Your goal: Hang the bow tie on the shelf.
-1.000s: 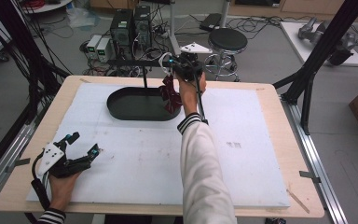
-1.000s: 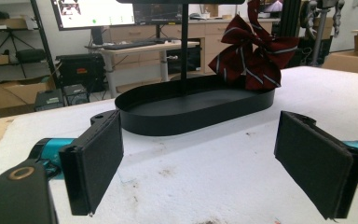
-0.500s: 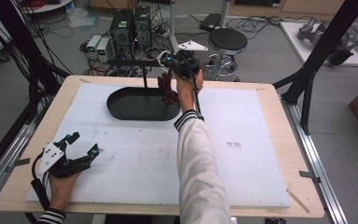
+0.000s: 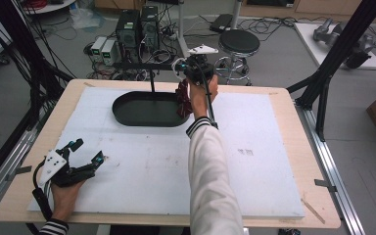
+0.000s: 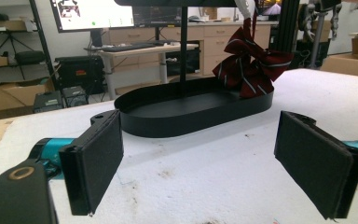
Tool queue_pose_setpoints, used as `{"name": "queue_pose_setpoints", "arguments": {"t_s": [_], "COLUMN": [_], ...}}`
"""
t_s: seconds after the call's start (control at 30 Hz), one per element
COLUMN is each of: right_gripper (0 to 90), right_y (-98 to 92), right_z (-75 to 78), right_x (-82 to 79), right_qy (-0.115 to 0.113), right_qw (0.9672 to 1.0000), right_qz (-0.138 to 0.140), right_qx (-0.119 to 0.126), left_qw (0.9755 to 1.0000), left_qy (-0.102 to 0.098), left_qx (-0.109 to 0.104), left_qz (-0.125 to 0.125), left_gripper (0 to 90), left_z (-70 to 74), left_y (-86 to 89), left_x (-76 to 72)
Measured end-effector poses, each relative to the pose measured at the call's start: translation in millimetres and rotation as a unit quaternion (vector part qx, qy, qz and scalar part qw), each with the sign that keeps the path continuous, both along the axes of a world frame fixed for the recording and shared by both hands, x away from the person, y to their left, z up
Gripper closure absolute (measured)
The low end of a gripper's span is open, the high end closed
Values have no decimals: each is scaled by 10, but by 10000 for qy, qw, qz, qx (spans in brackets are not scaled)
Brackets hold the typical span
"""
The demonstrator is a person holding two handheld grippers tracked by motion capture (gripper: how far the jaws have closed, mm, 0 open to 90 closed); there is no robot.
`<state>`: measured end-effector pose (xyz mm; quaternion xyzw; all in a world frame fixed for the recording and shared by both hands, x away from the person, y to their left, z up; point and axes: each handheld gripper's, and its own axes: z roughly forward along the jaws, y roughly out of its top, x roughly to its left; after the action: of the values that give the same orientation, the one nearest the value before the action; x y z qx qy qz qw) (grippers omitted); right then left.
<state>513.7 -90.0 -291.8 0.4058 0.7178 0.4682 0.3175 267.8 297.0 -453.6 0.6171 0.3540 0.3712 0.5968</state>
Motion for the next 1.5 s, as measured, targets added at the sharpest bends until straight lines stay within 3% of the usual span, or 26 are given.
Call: {"name": "queue_pose_setpoints", "arguments": {"t_s": [0.17,0.33,0.37,0.47,0.53,0.63,0.7,0.77,0.87,0.93,1.03,1.13,1.3,1.5], "right_gripper": [830,784,720,612,441,172,114,113,113,100,101,101,101,101], "right_y": [-155,-258,-259,-279,-306,-325,-364,-415,-562,-710,-955,-1229,-1644,-1995], "right_z": [-117,-125,-119,-127,-149,-149,-120,-69,2,54,100,104,-91,-539], "right_x": [-7,-10,-12,-6,12,-3,-38,-97,-283,-383,-653,-977,-1593,-2220], "right_qy": [186,321,276,365,495,564,593,552,81,254,-158,-303,-720,-1112], "right_qw": [9998,9993,9995,9986,9969,9965,9951,9936,9942,9922,9920,9910,9907,9887], "right_qz": [-106,50,57,146,279,348,437,616,705,846,873,955,839,566], "right_qx": [22,184,153,357,546,516,655,765,809,877,895,888,793,826], "left_qw": [10000,10000,10000,10000,10000,10000,9999,9999,10000,10000,9999,9999,9999,9999], "left_qy": [15,18,16,9,15,61,77,72,36,25,15,-11,-80,-88], "left_qx": [29,46,50,57,55,60,54,93,42,47,101,96,38,44], "left_qz": [-5,5,8,22,25,39,66,83,79,80,81,78,72,58], "left_gripper": [159,159,159,159,159,159,159,159,158,158,158,158,156,156], "left_z": [0,0,1,0,0,2,3,4,0,0,2,0,-5,-6], "left_y": [5,4,4,0,-2,0,-10,-15,-11,-10,-16,-16,-1,-6], "left_x": [-2,-2,-3,-5,-4,5,11,8,2,-1,-4,-9,-24,-26]}}
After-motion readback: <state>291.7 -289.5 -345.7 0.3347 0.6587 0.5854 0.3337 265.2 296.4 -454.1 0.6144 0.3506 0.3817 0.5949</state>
